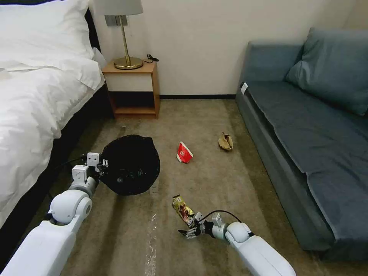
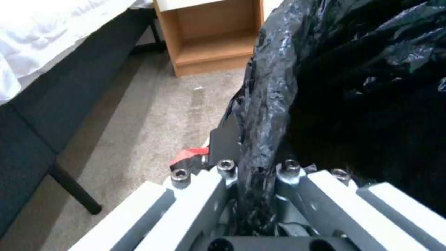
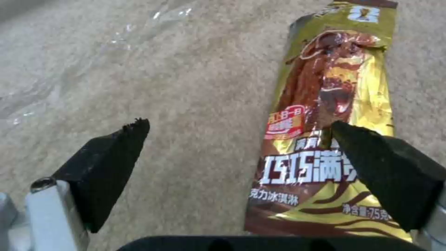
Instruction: Pick up the trash bin, then pick up the garbage on the floor and place it into the trash bin.
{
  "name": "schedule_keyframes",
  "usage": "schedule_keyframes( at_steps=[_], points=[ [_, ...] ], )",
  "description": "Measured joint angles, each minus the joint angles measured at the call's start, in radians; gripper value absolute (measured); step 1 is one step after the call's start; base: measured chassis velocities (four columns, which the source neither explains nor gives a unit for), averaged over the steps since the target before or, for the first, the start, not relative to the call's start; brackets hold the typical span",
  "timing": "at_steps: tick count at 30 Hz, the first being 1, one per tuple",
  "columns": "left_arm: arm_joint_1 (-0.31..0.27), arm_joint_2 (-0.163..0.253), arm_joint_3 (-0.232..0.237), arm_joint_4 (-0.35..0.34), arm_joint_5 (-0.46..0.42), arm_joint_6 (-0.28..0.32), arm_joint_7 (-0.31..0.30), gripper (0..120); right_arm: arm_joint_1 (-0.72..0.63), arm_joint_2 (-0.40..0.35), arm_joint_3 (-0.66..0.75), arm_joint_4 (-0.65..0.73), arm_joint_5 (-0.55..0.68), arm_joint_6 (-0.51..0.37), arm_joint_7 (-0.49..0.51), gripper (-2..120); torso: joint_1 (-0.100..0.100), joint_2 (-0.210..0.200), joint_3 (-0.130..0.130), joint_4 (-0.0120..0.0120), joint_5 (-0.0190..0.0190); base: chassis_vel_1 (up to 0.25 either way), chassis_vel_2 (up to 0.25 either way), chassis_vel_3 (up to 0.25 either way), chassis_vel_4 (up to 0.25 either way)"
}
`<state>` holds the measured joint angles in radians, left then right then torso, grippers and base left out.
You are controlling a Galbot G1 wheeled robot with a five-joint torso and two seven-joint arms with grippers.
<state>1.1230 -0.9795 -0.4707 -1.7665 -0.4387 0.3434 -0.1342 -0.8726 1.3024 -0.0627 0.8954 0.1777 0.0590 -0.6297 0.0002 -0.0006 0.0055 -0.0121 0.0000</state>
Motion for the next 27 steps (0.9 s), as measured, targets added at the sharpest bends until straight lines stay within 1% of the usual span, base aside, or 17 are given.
schedule_keyframes(
  at_steps=[8, 17, 27],
  points=[
    [0.005, 0.005, -0.003, -0.006, -0.007, -0.012, 0.009, 2, 0.032, 0.021, 0.021, -0.055, -0.009, 0.020, 0.011, 100, 0.000, 0.000, 0.000, 0.0000, 0.0000, 0.000, 0.000, 0.000, 0.000],
    [0.026, 0.004, -0.008, -0.009, -0.004, -0.032, 0.020, 2, 0.047, 0.048, 0.044, -0.140, -0.034, 0.055, 0.023, 100, 0.000, 0.000, 0.000, 0.0000, 0.0000, 0.000, 0.000, 0.000, 0.000],
    [0.035, 0.003, -0.007, -0.018, -0.003, -0.042, 0.021, 2, 0.050, 0.061, 0.061, -0.174, -0.047, 0.072, 0.034, 100, 0.000, 0.000, 0.000, 0.0001, 0.0000, 0.000, 0.000, 0.000, 0.000]
  ],
)
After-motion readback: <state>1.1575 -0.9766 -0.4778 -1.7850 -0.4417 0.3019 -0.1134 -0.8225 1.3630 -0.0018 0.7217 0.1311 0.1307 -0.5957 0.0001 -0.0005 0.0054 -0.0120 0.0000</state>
